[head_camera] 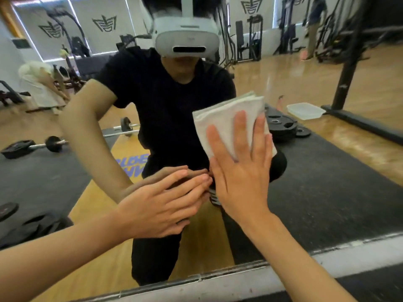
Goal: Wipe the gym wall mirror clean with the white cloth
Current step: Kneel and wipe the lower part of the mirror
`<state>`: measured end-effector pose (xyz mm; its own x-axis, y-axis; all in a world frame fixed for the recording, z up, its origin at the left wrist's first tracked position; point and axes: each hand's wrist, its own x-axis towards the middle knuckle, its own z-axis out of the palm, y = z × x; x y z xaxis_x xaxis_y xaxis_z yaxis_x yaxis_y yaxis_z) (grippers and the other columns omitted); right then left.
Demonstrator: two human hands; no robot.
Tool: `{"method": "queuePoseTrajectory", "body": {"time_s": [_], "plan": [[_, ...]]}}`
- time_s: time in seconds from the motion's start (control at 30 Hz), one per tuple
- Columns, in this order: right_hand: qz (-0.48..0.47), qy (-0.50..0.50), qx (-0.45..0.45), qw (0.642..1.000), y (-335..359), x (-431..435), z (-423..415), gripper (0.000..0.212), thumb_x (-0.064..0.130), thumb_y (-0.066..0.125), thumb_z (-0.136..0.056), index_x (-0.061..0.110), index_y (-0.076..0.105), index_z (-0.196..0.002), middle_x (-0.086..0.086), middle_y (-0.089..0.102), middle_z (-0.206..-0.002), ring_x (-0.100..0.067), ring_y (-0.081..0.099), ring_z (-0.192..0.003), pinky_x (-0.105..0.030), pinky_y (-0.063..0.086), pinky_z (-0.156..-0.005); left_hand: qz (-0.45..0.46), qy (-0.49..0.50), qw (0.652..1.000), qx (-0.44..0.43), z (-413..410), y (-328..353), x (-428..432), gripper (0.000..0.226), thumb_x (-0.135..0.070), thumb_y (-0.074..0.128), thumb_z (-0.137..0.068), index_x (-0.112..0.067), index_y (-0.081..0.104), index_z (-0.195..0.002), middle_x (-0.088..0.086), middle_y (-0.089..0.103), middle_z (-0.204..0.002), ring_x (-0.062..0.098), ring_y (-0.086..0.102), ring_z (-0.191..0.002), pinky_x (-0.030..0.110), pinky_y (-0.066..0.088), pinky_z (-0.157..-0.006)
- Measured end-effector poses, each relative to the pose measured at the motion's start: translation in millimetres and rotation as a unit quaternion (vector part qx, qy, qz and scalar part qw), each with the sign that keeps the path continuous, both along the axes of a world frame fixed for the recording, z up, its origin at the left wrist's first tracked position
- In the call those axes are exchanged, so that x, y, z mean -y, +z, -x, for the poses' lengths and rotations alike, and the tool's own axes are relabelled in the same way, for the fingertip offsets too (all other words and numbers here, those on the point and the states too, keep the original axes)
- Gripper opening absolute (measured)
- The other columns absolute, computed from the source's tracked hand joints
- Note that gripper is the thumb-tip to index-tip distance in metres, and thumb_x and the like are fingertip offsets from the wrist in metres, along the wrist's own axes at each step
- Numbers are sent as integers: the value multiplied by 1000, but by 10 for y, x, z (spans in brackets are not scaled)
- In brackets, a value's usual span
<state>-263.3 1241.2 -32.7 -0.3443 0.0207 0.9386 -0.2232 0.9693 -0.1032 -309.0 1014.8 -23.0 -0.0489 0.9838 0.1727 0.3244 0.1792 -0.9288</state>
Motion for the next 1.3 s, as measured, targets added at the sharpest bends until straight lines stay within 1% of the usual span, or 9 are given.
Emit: {"method": "queuePoseTrajectory", "body": {"time_s": [0.13, 0.23, 0.37, 0.53, 0.8, 1.0, 1.1, 1.2, 1.3], "plan": [[-29, -16, 53, 998, -604, -441, -102, 54, 43, 32, -113, 33, 22, -165, -6, -5, -177, -36, -8, -162, -51, -3, -130, -4, 4, 1000, -2, 25, 3, -5, 76, -56, 44, -104, -4, 40, -160, 25, 24, -170, 40, 18, -159, 57, -5, -131], [-58, -38, 89, 994, -811, -573, -214, 52, 45, 29, -114, 31, 24, -164, -7, -5, -177, -38, -5, -162, -52, -2, -131, -15, 2, 1000, -7, 13, 7, -3, 80, -58, 45, -101, -6, 37, -161, 24, 22, -171, 40, 16, -159, 56, -3, -131], [-105, -9, 37, 994, -1, -344, -102, 53, 41, 34, -114, 29, 27, -165, -15, 8, -174, -38, -7, -161, -54, 0, -130, -32, -6, 999, -16, -9, 22, -22, 81, -61, 47, -99, -9, 37, -161, 22, 20, -171, 41, 9, -159, 57, -4, -131], [-125, 9, -41, 991, 730, -78, 61, 53, 42, 36, -113, 31, 24, -164, -12, 6, -170, -36, 2, -159, -57, 7, -129, -34, 8, 999, 1, -21, 6, -21, 81, -62, 48, -99, -10, 40, -160, 21, 24, -170, 42, 8, -159, 61, -1, -130], [-188, -52, 62, 979, -595, -803, -179, 62, 40, 40, -109, 28, 19, -167, -14, 0, -175, -42, -2, -161, -56, 4, -130, -39, 11, 999, -5, -7, 4, -28, 82, -61, 39, -102, -8, 32, -163, 23, 21, -172, 42, 13, -159, 61, 0, -130], [-176, -4, 11, 984, 560, -225, -44, 56, 44, 36, -113, 32, 22, -165, -13, 5, -174, -40, -4, -161, -56, 3, -130, -35, 4, 999, -16, 5, -35, -20, 84, -62, 39, -101, -7, 30, -164, 24, 18, -171, 46, -3, -161, 63, -8, -129], [-185, 23, -43, 982, 1108, 262, 61, 54, 40, 44, -110, 31, 34, -162, -12, 21, -172, -42, 12, -159, -57, 8, -130, -42, 4, 999, -6, 19, -25, -20, 87, -63, 45, -99, -6, 30, -163, 32, 2, -172, 48, -10, -160, 62, -8, -129], [-188, 41, -78, 978, 1231, 479, 122, 49, 38, 43, -110, 33, 44, -159, -8, 35, -168, -39, 22, -158, -58, 16, -128, -44, -7, 999, -4, 16, -8, -11, 89, -64, 52, -95, -6, 33, -161, 34, -6, -170, 48, -9, -159, 62, -8, -129], [-221, 38, -82, 971, 1157, 134, 103, 51, 39, 43, -110, 33, 41, -160, -7, 30, -169, -34, 20, -160, -55, 18, -129, -38, -7, 999, -3, 11, -26, -9, 89, -63, 53, -95, -6, 34, -162, 30, 2, -173, 45, -3, -161, 61, -6, -130]]}}
